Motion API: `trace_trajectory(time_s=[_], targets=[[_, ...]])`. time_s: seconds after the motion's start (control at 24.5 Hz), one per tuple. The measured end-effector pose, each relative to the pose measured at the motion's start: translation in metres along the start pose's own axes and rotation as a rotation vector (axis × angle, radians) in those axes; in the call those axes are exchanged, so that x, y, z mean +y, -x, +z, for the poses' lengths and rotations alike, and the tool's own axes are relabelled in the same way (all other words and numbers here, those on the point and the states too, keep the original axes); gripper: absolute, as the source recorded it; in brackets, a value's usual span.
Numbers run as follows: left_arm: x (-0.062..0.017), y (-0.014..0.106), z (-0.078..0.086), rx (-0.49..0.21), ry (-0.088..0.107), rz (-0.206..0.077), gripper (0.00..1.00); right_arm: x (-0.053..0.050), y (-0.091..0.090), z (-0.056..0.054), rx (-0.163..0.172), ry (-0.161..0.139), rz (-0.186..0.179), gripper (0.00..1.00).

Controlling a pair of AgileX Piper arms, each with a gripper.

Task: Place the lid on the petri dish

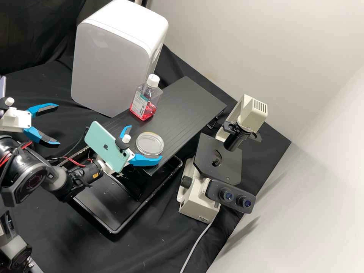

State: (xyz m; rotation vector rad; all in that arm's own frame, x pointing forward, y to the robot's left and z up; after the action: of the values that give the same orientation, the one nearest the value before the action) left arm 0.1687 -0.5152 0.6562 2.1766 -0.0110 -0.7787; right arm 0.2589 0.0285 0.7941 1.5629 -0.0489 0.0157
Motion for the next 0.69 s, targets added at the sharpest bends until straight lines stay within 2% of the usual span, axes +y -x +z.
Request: trace_trajectory(time_s=[0.08,0.2,0.24,0.33,0.41,0.53,0.69], targets=[[0.0,0.0,0.0,0.0,0.0,0.0,1.0,0.001,0.001,0.001,-0.007,-0.001,0.005,1.0],[0.0001,0.0,0.0,0.0,-0.001,0.0,1.0,0.003,0.005,0.002,-0.042,-0.003,0.032,1.0],[0.0005,-0.001,-0.001,-0.008,-0.006,0.0,1.0,0.003,0.008,0.002,-0.055,-0.014,0.043,1.0],[0.0045,-0.001,-0.002,-0.048,0.009,0.012,1.0,0.001,0.012,0.002,-0.071,-0.019,0.065,1.0],[0.0092,0.002,-0.002,-0.085,0.021,0.027,1.0,-0.001,0.015,0.002,-0.067,-0.015,0.059,1.0],[0.0106,0.006,0.0,-0.111,0.011,0.031,1.0,-0.001,0.019,0.003,-0.066,-0.014,0.056,1.0],[0.01,0.007,0.001,-0.13,0.002,0.027,1.0,0.001,0.027,0.003,-0.045,-0.078,0.049,1.0]])
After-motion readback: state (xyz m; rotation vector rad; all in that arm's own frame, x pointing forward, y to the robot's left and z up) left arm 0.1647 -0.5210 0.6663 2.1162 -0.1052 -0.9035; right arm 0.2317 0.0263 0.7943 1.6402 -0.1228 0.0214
